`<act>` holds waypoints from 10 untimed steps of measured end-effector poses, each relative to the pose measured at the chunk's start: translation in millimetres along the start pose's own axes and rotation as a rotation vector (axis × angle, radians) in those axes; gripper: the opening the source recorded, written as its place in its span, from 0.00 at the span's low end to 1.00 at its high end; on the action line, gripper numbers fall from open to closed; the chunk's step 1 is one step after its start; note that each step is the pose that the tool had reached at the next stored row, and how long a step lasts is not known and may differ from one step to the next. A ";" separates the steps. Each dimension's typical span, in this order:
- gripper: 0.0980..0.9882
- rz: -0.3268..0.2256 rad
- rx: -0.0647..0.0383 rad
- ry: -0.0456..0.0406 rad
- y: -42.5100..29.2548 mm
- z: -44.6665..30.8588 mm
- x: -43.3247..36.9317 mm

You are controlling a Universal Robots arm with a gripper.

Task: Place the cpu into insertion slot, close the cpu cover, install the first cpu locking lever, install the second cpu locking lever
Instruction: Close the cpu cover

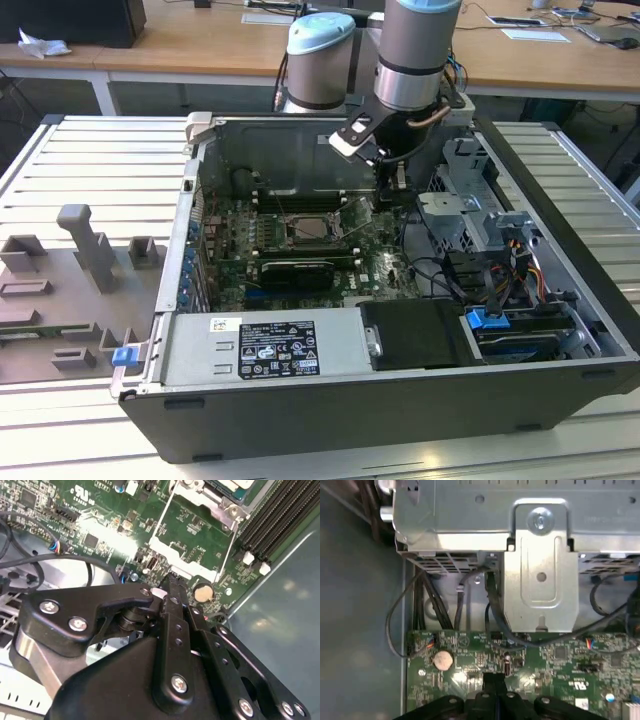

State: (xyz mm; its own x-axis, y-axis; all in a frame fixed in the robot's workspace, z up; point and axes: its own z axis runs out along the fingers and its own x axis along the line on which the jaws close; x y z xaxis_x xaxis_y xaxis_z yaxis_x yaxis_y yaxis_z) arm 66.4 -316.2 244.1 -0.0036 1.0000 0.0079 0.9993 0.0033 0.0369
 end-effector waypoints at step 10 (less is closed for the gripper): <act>0.01 0.001 0.083 0.0005 -10.4 0.0 0.0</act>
State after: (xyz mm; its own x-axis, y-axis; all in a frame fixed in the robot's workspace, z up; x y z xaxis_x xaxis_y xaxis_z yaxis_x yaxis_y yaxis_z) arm 56.0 -316.2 243.8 -0.0029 1.0000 0.0084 0.9990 0.0033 -0.0457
